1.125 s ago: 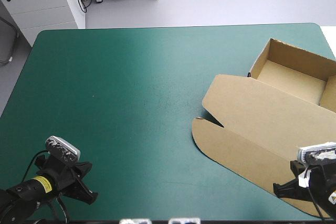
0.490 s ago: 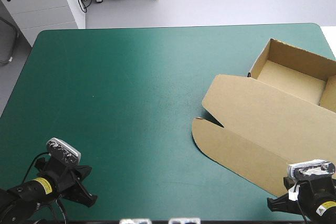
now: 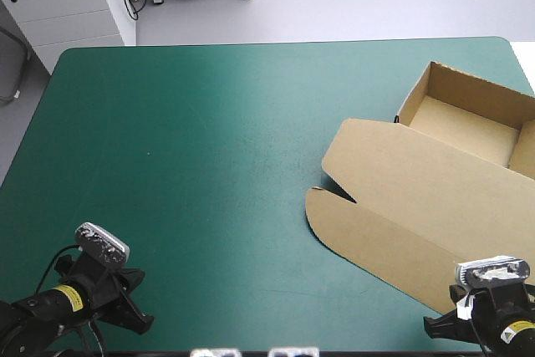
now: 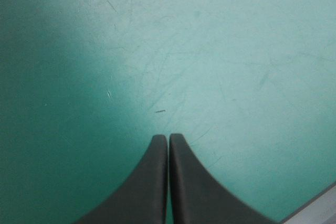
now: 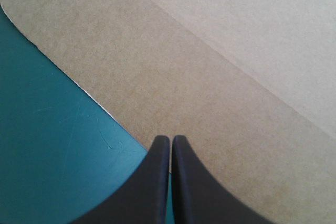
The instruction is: Fold the box
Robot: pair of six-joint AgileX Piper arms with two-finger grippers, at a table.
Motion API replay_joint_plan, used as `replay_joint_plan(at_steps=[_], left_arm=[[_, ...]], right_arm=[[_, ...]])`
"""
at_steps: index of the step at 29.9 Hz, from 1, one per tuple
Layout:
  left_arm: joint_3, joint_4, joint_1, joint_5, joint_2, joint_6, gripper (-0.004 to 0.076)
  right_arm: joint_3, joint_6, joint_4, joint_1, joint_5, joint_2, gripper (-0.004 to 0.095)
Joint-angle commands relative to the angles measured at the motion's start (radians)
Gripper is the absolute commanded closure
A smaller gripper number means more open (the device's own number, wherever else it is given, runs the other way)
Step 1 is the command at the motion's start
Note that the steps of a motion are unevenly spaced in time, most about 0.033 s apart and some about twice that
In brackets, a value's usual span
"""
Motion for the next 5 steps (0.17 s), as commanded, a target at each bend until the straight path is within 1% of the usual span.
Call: replay_joint_plan(at_steps=[1,3,5], left_arm=[[-0.026,-0.009,-0.003,-0.019,0.003,-0.003,0.0731],[-0.025,-0.014,-0.003,-0.011,0.003,-0.014,0.0731],[-0.021,-0.015,-0.003,-0.025,0.003,-0.014,0.0731]], right_arm=[[-0.026,-0.006,0.011,0.002,-0.051,0.015,0.0922],[-0.026,-0.006,0.011,0.002,-0.051,0.015,0.0927],[-0.026,-0.006,0.011,0.002,-0.051,0.015,0.0927]])
